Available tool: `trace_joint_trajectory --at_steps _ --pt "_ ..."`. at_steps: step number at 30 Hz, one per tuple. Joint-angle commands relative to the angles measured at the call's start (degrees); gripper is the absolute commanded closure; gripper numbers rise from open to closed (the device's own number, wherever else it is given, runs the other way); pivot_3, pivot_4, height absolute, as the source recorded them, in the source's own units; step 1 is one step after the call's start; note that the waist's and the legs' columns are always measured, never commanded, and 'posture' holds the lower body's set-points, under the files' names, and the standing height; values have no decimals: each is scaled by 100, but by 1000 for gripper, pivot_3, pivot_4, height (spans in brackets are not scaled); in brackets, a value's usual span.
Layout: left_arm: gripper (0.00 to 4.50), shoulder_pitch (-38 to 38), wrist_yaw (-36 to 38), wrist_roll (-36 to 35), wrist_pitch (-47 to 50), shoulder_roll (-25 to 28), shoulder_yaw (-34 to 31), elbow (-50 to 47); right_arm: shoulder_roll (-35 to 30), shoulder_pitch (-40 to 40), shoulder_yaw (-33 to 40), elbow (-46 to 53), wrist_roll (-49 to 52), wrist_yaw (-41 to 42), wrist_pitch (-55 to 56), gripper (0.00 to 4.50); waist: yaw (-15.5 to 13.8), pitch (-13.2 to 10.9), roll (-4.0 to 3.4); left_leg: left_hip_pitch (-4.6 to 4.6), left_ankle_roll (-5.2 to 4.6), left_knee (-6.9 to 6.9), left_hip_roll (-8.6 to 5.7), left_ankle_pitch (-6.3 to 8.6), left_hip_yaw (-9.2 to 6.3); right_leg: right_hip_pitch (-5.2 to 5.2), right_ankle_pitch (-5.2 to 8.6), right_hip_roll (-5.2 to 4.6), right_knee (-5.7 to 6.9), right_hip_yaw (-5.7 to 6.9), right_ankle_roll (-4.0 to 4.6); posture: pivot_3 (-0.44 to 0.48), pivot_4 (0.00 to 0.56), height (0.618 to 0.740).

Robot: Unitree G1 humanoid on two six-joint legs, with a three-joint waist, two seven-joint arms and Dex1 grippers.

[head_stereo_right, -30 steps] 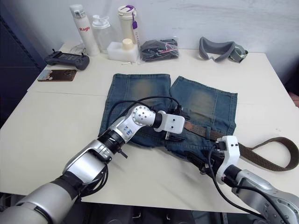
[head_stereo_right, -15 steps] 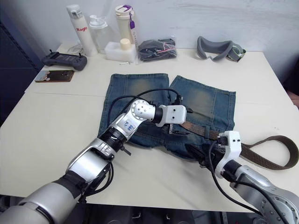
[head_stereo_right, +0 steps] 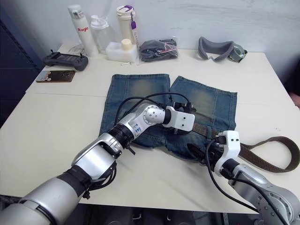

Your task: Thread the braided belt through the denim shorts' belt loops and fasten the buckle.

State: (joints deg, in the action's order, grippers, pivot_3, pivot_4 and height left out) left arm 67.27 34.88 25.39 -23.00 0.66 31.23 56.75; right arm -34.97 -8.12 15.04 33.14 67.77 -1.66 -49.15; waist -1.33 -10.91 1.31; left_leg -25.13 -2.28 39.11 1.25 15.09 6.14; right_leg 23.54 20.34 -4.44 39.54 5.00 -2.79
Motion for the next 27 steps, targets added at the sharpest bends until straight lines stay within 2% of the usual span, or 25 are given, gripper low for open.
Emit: trace_joint_trajectory --at_steps 1,4,8,12,14,16,18,21,23,24,26,27 --pt "69 -125 961 -215 -29 -42 34 65 37 -44 144 62 78 -101 -68 0 -1 0 0 0 0 0 1 0 0 0 1 0 0 0 1 0 150 683" --pt "69 -127 1474 -473 139 -153 -126 126 41 -79 179 45 74 -153 -101 0 -2 1 -1 0 1 0 1 -1 0 0 2 1 0 2 4 0 150 683" --pt "69 44 1781 -430 263 -294 -126 522 37 -78 183 7 45 -216 -155 0 -3 2 2 1 1 1 1 0 0 -3 2 1 0 3 4 0 150 683" --pt "69 253 1748 -341 368 -415 -151 942 55 -77 179 10 29 -243 -170 0 -3 5 7 3 -3 2 0 2 -1 -6 2 1 -1 3 3 0 150 683" --pt "69 399 1360 -133 441 -472 -54 1209 68 -78 196 7 14 -308 -179 0 -9 7 10 3 -6 2 0 4 -1 -6 2 1 -1 4 3 0 150 683" --pt "465 516 880 42 526 -526 11 1415 91 -92 220 16 12 -384 -178 0 -16 12 18 4 -7 3 -1 4 -4 -10 2 0 -2 5 2 0 150 683" --pt "1156 547 716 55 514 -555 -18 1488 117 -112 221 48 19 -427 -172 0 -12 15 23 4 -15 6 -2 8 -6 -13 -1 -4 -4 5 -3 0 150 683" --pt "2468 549 594 -47 482 -582 -152 1509 166 -127 231 79 38 -484 -174 0 -5 15 23 3 -18 7 -3 10 -6 -13 -2 -5 -4 5 -5 0 150 683" --pt "3152 522 656 -169 421 -572 -268 1470 186 -107 219 67 42 -514 -185 0 -4 15 23 3 -17 7 -3 10 -5 -11 -2 -5 -3 5 -5 0 150 683" --pt "3734 508 668 -213 378 -554 -314 1441 193 -84 202 47 31 -523 -192 0 -3 15 23 2 -17 7 -3 10 -5 -10 -2 -5 -2 5 -4 0 150 683" --pt "4450 482 676 -261 278 -484 -389 1356 218 -14 148 -30 -9 -559 -219 0 -2 15 23 2 -17 7 -2 10 -5 -9 -2 -5 -2 5 -4 0 150 683" --pt "4450 468 691 -277 218 -440 -421 1304 239 31 126 -90 -26 -619 -252 0 -2 15 23 3 -17 7 -3 10 -4 -10 -2 -5 -2 5 -4 0 150 683"
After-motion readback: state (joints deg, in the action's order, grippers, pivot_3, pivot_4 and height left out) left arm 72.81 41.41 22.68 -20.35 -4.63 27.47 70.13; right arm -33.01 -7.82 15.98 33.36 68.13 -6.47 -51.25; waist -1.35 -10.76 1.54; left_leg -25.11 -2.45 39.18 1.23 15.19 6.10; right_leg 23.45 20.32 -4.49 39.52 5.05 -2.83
